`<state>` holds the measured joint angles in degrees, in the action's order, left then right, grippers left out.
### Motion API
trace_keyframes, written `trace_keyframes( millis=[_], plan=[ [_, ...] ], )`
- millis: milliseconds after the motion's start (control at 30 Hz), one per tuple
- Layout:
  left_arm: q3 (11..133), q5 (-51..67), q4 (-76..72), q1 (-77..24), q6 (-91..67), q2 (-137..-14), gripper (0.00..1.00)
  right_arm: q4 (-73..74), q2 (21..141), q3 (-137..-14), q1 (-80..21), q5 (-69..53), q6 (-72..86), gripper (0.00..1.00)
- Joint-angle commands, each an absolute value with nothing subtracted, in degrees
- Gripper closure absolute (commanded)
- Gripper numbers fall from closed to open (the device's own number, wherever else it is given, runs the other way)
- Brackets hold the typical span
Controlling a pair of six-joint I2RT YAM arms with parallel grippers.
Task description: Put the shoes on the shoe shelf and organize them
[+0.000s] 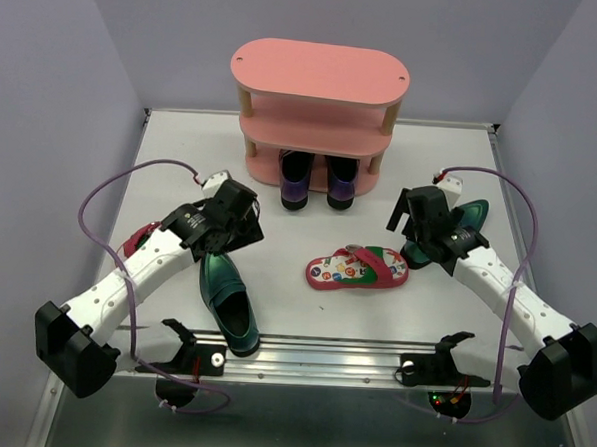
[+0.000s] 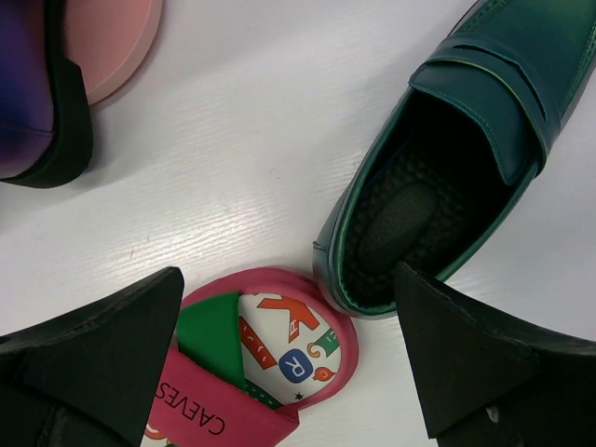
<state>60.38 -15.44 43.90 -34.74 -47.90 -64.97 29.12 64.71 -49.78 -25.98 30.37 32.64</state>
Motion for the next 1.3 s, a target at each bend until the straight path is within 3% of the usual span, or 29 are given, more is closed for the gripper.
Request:
trace_keyframes(
  millis=[0, 600, 1267],
  plan=[
    [56.8, -18.3, 53.3, -39.5, -56.5, -61.7, 0.27, 26.5, 65.4, -52.2, -26.3, 29.0, 33.2, 0.0],
    [52.8, -10.7, 59.8, -63.9, -73.5, -60.2, 0.35, 25.2, 67.1, -51.6, -26.3, 26.1, 34.8, 0.0],
    [47.6, -18.5, 63.1, -67.3, -86.8, -62.8, 0.35, 24.9, 67.5, -51.8, -26.3, 25.9, 34.1, 0.0]
  ],
)
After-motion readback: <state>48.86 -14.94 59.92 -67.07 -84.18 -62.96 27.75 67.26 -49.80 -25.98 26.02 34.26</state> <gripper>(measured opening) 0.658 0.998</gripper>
